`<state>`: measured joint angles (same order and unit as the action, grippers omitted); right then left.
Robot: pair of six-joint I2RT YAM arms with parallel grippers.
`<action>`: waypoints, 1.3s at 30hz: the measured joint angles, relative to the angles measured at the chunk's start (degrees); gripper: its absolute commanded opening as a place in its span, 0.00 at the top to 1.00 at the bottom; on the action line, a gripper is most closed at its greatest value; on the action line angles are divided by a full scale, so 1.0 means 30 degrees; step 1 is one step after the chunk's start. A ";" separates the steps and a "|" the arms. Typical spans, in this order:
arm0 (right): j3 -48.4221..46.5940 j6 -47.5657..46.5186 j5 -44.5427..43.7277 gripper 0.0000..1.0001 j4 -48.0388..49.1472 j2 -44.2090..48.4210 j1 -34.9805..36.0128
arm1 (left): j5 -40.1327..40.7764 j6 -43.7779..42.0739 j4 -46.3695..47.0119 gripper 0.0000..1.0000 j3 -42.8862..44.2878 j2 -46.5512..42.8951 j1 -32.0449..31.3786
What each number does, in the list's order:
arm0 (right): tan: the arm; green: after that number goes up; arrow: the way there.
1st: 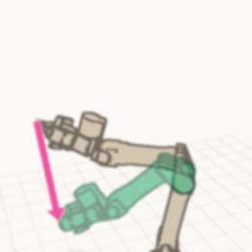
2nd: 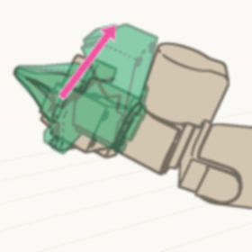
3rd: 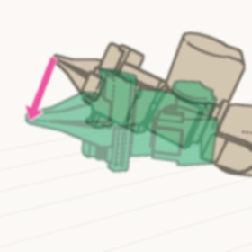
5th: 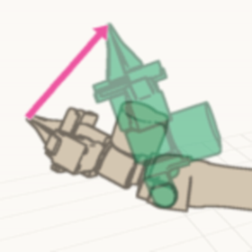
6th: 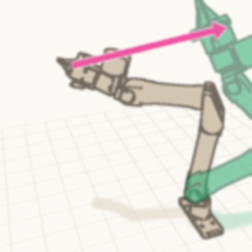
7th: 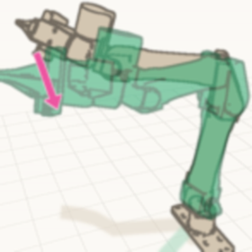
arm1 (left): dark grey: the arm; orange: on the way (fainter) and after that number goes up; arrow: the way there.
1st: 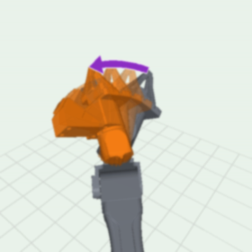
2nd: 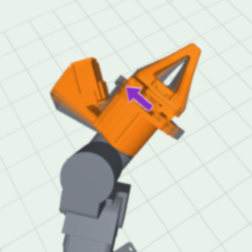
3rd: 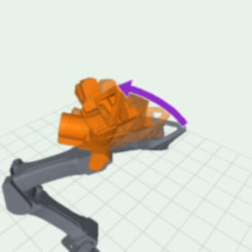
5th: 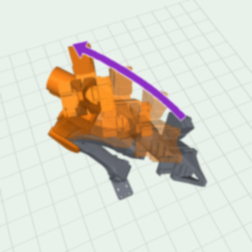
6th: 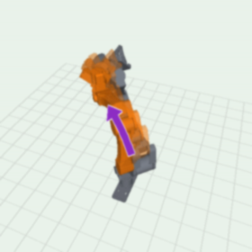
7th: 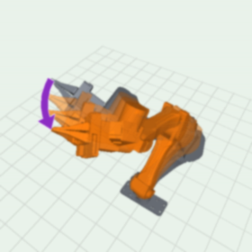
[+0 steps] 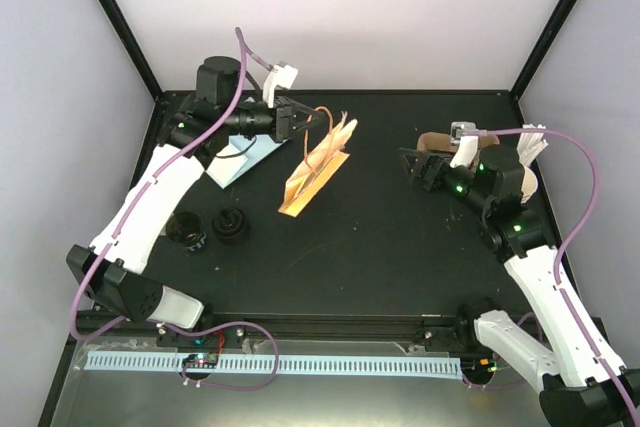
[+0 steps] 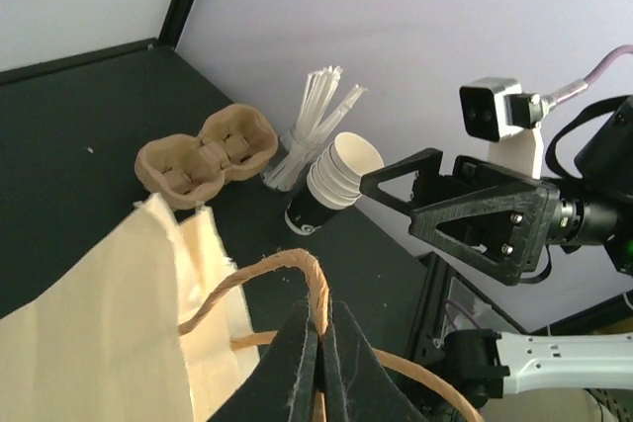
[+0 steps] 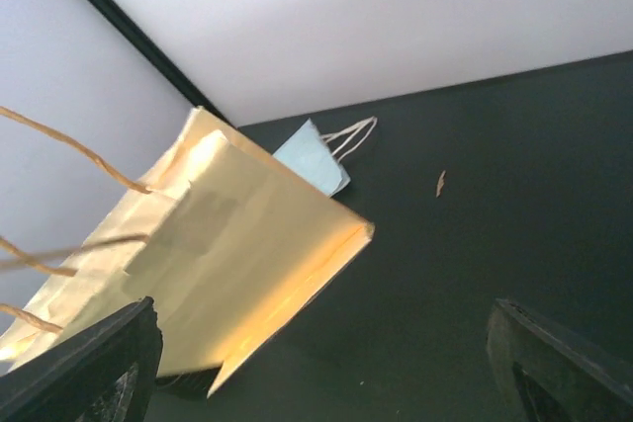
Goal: Pack the takeout coffee
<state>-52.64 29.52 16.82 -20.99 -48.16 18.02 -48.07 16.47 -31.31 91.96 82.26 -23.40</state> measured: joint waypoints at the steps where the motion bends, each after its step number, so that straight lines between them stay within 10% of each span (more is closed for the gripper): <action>1: -0.0022 -0.0007 0.0240 0.08 0.0000 -0.0124 0.0007 | -0.0007 -0.0087 0.0000 0.98 -0.0160 0.0000 0.0000; 39: -0.0765 -0.2732 -0.0525 0.33 -0.0474 -0.7235 0.7788 | -0.3198 0.1035 0.2776 0.98 -0.5282 -0.0036 -0.0197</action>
<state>-54.94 21.32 15.25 -22.41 -69.87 41.39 -57.67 19.57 -22.98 76.12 82.15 -23.99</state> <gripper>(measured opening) 0.671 0.027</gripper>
